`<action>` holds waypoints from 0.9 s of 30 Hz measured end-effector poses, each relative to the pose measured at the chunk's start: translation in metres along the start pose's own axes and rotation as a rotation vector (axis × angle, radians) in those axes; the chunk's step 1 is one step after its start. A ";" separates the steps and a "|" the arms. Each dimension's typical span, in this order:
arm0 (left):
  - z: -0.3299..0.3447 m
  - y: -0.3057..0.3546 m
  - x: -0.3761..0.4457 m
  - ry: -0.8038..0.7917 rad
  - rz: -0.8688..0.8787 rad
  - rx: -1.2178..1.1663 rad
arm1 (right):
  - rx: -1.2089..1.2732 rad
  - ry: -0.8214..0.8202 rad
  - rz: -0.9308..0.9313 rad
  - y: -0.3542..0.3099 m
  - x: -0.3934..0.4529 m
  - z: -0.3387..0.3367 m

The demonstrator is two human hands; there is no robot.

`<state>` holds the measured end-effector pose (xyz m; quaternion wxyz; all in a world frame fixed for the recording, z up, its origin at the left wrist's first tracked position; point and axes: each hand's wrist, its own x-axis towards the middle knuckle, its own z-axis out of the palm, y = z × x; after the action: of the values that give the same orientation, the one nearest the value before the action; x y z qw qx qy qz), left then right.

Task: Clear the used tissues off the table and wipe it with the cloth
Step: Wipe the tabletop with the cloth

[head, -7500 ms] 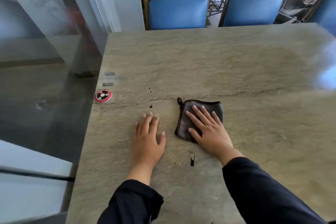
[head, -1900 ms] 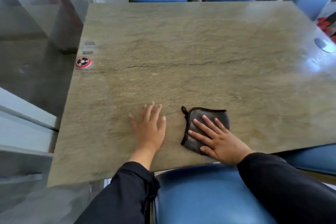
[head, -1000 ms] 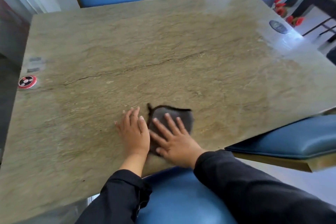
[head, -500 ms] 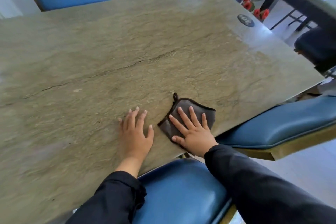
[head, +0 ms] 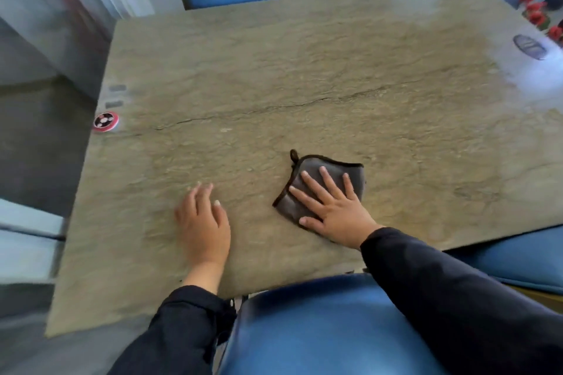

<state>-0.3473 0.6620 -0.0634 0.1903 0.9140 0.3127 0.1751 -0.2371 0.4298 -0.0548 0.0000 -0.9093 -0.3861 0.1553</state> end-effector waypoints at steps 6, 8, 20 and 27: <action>-0.007 -0.026 0.005 -0.002 -0.181 -0.009 | 0.140 0.009 0.310 -0.063 0.073 -0.021; -0.007 -0.024 0.009 0.006 -0.210 -0.049 | 0.128 0.019 0.215 -0.092 0.093 -0.023; -0.015 -0.030 0.008 -0.092 -0.168 -0.069 | -0.149 0.066 -0.282 -0.063 0.011 0.008; -0.007 0.023 0.004 -0.127 -0.177 -0.194 | -0.042 -0.038 -0.109 -0.099 -0.008 0.006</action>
<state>-0.3356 0.6490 -0.0462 0.3120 0.8693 0.3611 0.1289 -0.3131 0.4929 -0.0461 -0.0181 -0.8835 -0.4384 0.1641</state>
